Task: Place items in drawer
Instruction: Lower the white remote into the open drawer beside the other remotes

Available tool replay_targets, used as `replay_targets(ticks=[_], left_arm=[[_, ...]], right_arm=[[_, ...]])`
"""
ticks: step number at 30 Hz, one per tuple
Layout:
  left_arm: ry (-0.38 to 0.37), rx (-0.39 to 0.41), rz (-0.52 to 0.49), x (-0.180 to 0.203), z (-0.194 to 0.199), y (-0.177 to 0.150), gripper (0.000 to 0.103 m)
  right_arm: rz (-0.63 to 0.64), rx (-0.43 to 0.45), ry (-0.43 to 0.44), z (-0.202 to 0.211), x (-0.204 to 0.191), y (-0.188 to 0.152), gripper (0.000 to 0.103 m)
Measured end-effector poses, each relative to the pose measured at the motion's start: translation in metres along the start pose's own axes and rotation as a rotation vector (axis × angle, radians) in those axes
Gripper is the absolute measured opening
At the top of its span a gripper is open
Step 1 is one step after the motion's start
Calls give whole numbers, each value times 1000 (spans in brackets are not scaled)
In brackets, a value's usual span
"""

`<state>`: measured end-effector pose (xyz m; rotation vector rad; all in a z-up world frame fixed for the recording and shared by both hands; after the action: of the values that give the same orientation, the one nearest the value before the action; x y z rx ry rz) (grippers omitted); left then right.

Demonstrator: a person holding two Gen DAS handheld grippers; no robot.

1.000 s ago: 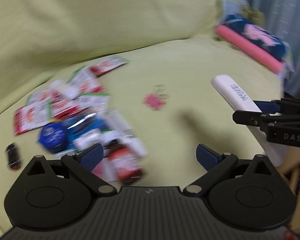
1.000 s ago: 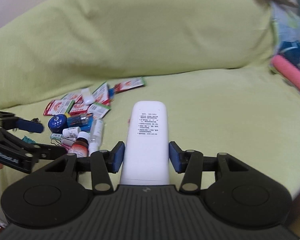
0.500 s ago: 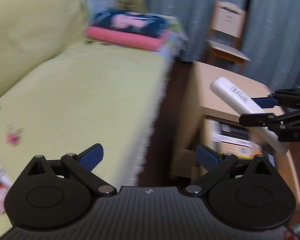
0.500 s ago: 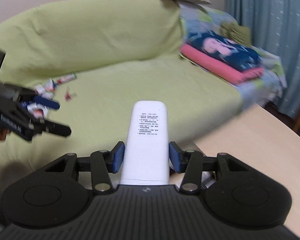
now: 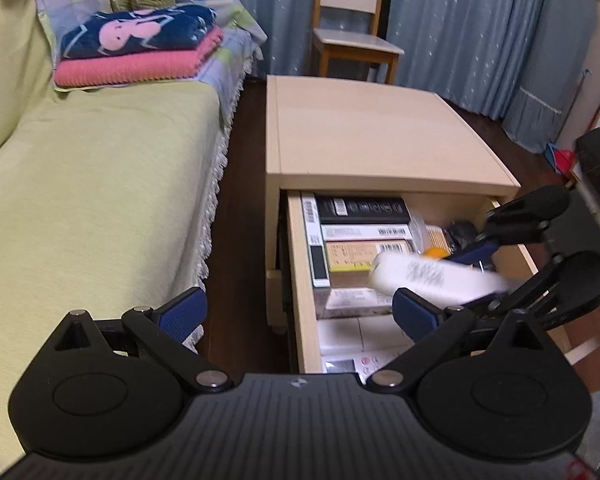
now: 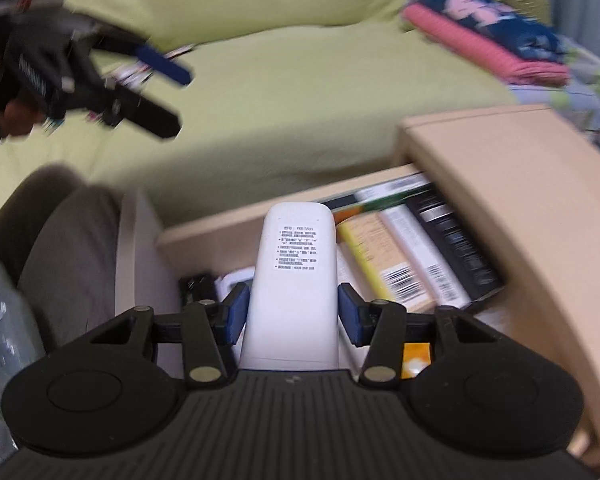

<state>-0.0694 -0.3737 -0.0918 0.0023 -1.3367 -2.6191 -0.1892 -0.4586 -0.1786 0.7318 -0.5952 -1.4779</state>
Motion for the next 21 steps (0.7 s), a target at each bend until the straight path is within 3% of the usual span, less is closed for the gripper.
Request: replay_targets(ticks=[10, 21], left_arm=[[-96, -83, -133, 25, -12, -22, 100], [-143, -137, -197, 34, -20, -30, 100]], right_arm=[[94, -50, 152, -26, -20, -49, 44], [160, -48, 244, -43, -23, -60, 44]])
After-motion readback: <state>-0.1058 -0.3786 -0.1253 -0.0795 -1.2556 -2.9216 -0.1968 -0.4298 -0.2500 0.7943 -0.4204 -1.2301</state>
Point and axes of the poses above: each gripper's, at about its wrist camera, not at the fingertips, and z roughly against the way its jaws point, x to its right, y to its top, the point moved 10 cm from there along -z, roughly the way its jaws point, and after that the axes turned 12 degrees about x, right-handed, at the moved point
